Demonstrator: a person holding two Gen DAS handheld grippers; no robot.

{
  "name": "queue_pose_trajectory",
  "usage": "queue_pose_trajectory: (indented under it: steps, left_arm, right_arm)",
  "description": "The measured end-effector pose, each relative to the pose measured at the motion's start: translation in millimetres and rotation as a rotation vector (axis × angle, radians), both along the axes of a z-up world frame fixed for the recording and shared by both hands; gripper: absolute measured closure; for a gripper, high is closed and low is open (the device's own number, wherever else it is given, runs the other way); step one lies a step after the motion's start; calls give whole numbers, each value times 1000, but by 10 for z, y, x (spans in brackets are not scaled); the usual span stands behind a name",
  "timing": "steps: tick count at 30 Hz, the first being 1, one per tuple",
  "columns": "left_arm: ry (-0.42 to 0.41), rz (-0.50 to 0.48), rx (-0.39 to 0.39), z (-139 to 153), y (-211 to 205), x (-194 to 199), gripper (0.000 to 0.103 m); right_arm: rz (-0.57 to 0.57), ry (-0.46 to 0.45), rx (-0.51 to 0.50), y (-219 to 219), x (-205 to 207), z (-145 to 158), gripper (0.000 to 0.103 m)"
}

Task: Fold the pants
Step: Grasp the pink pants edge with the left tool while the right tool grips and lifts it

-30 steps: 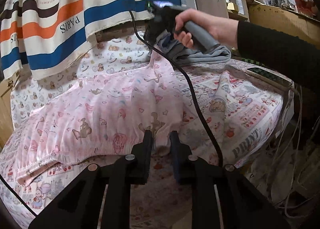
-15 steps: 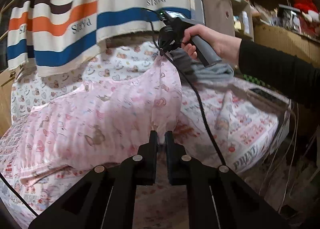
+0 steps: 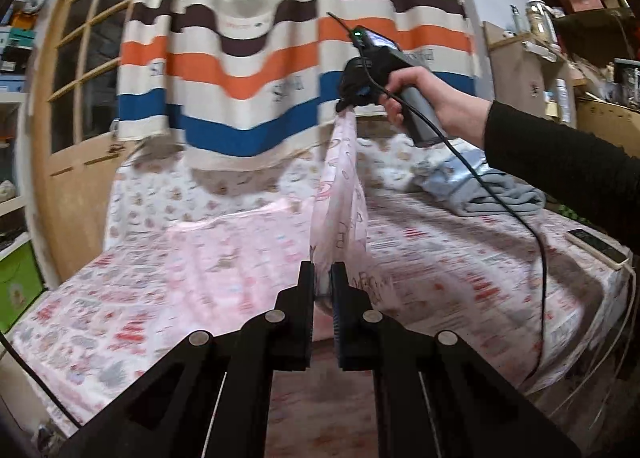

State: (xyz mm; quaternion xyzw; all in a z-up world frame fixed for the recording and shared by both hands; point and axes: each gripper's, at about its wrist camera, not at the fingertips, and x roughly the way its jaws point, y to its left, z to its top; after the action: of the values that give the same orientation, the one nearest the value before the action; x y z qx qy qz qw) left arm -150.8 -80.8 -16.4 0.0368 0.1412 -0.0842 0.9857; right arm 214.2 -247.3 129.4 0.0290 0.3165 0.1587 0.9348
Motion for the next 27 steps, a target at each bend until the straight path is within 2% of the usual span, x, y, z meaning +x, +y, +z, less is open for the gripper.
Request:
queue_pose_trajectory:
  steps: [3, 7, 10, 14, 21, 27]
  left_arm:
    - [-1, 49, 27, -61, 111, -82, 96]
    - [34, 88, 18, -160, 292, -97, 96]
    - [52, 112, 3, -209, 405, -91, 96]
    - [84, 140, -50, -268, 606, -80, 96]
    - [147, 144, -74, -381, 744, -54, 96]
    - [179, 142, -99, -414, 777, -35, 95]
  right_arm:
    - [63, 8, 11, 569, 103, -4, 100]
    - [105, 11, 24, 1200, 199, -56, 100]
    - [143, 36, 49, 1637, 286, -151, 100]
    - [199, 70, 4, 2237, 351, -366, 100]
    - [252, 117, -42, 2845, 421, -774, 100]
    - [256, 166, -35, 3006, 532, -1006, 100]
